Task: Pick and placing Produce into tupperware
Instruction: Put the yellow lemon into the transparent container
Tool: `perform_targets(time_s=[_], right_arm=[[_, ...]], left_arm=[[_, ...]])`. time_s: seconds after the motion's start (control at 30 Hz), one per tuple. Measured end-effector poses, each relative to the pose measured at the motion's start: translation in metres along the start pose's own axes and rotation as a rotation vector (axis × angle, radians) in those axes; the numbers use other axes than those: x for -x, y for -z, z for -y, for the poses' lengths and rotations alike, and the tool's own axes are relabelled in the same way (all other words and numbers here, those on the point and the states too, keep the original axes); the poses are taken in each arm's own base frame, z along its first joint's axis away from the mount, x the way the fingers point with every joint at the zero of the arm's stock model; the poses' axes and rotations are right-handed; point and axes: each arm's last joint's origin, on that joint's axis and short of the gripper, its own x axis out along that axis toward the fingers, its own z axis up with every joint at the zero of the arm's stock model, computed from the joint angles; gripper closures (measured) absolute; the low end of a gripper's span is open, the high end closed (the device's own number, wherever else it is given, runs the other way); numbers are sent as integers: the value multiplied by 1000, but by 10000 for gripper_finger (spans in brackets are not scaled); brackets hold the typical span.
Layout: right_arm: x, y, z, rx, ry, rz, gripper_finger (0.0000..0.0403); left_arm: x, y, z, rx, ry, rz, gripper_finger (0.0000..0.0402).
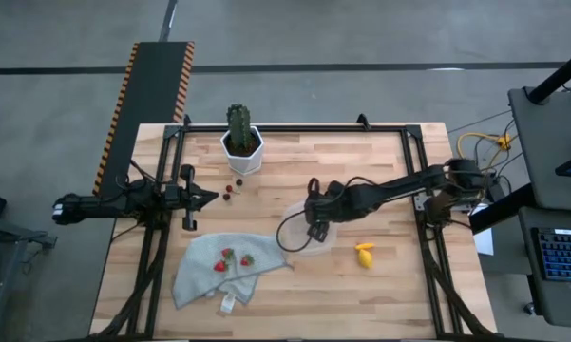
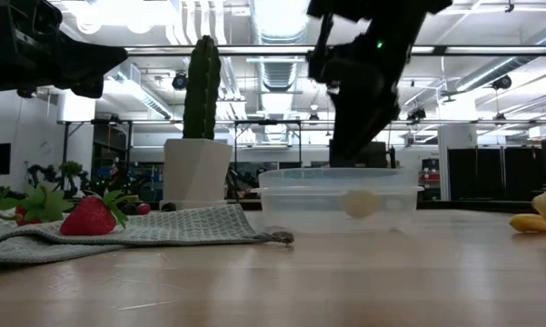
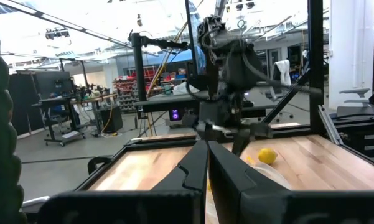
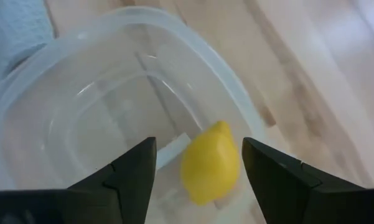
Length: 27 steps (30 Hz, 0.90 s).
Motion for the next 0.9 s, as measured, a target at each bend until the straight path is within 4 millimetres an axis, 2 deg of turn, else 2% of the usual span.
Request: perform_targets(time_s=[0.17,0.47,0.63,0.77,0.9], right_arm=[[34,13,3,31,-3,-24,174],[89,59,-2,-34,-46,-52,175],[97,89,-9,37,-79,-60,177],[93,110,-12,98,-74,-86,177],[86,122,-11,127,-52,-110,177]], left_arm=[[0,0,0,0,1,-1,402],[0,0,0,0,0,0,402],[0,0,0,0,0,-2,402],[0,0,0,0,1,-2,402],[0,0,0,0,1,-2,402]])
